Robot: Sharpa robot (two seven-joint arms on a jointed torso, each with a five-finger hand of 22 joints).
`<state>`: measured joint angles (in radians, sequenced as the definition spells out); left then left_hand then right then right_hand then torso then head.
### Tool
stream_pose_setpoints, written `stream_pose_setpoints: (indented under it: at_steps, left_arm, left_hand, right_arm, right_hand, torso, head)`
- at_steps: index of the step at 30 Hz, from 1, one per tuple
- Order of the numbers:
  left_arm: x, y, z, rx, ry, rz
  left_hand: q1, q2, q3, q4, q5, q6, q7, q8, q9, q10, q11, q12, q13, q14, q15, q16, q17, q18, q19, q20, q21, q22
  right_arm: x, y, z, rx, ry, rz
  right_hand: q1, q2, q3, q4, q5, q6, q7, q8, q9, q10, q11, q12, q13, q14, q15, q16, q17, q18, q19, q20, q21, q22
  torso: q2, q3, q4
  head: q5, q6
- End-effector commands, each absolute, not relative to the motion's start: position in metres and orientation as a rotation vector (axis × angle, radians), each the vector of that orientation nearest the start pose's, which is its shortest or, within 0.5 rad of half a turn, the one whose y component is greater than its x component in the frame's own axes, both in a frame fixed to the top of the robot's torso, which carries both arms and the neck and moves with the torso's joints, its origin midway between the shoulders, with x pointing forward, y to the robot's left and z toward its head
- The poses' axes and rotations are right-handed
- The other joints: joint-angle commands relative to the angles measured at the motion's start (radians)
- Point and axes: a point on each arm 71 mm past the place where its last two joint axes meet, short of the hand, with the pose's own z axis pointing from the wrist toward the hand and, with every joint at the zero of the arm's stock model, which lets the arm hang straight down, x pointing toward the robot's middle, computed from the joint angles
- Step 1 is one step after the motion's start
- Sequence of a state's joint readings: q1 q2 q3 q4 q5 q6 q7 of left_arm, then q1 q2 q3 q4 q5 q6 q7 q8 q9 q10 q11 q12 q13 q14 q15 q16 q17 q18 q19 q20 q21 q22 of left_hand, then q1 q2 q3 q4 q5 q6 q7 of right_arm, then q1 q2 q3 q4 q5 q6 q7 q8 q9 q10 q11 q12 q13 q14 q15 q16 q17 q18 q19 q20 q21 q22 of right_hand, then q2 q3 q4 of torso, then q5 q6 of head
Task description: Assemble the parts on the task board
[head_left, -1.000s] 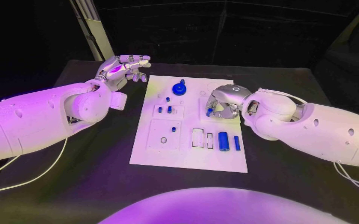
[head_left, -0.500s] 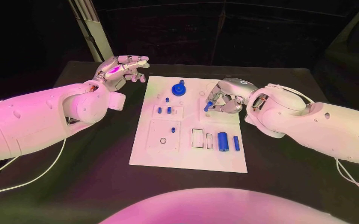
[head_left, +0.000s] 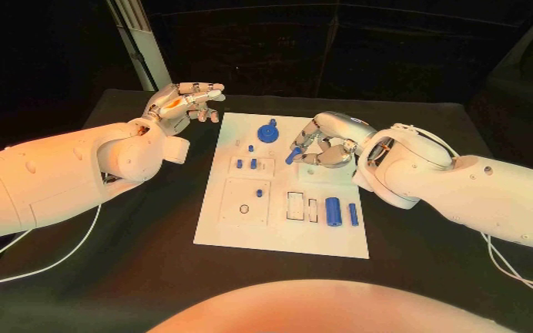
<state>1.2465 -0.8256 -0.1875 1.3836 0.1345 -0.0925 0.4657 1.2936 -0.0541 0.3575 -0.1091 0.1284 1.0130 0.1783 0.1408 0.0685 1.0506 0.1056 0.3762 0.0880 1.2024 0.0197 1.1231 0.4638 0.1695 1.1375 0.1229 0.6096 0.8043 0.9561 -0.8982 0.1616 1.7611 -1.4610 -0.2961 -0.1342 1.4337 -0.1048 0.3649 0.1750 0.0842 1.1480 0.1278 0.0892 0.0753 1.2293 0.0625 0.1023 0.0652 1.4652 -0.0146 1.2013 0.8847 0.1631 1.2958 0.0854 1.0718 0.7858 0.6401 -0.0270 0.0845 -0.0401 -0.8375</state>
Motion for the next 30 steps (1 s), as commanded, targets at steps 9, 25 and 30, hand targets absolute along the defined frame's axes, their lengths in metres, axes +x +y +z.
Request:
stream_pose_setpoints:
  at_steps: [9,25,30]
  left_arm:
    - [0.501,0.234,-0.21,-1.192,1.459,-1.658]
    - [0.501,0.23,-0.21,-1.188,1.464,-1.668]
    - [0.502,0.229,-0.211,-1.187,1.466,-1.67]
  left_hand:
    - [0.009,0.003,-0.005,-0.003,-0.005,-0.005,0.002,0.005,-0.001,-0.007,-0.002,0.004,-0.001,-0.006,0.002,-0.005,-0.001,0.014,0.008,0.0,-0.007,-0.002]
    - [0.009,0.003,-0.006,-0.004,-0.005,-0.006,0.003,0.006,-0.001,-0.009,-0.001,0.006,-0.002,-0.007,0.002,-0.006,-0.003,0.013,0.008,0.0,-0.008,-0.002]
    - [0.009,0.003,-0.006,-0.004,-0.005,-0.006,0.003,0.006,-0.001,-0.009,-0.001,0.006,-0.002,-0.007,0.002,-0.006,-0.003,0.013,0.008,0.0,-0.008,-0.002]
  right_arm:
    - [0.413,-0.108,-0.204,-0.176,1.664,0.997]
    - [0.398,-0.066,-0.236,-0.378,1.691,1.006]
    - [0.396,-0.059,-0.239,-0.405,1.7,1.009]
  right_hand:
    - [-0.003,0.006,0.006,-0.002,0.01,-0.002,-0.001,-0.008,0.001,0.008,0.0,-0.011,0.0,0.01,-0.007,0.007,0.006,-0.02,0.006,-0.001,0.01,0.005]
    - [-0.001,0.007,0.012,-0.01,0.015,-0.008,0.003,-0.012,0.0,0.001,0.003,-0.02,0.0,0.009,-0.005,0.01,0.006,-0.02,0.004,0.0,0.01,0.004]
    - [0.0,0.007,0.014,-0.012,0.015,-0.008,0.003,-0.013,0.0,0.001,0.003,-0.021,0.0,0.009,-0.005,0.01,0.007,-0.02,0.003,0.0,0.011,0.005]
  torso:
    - [0.0,-0.0003,0.0021]
    - [0.001,0.0003,0.0001]
    - [0.001,0.0018,-0.0006]
  head:
    - [0.043,-0.015]
    - [0.067,-0.027]
    - [0.073,-0.028]
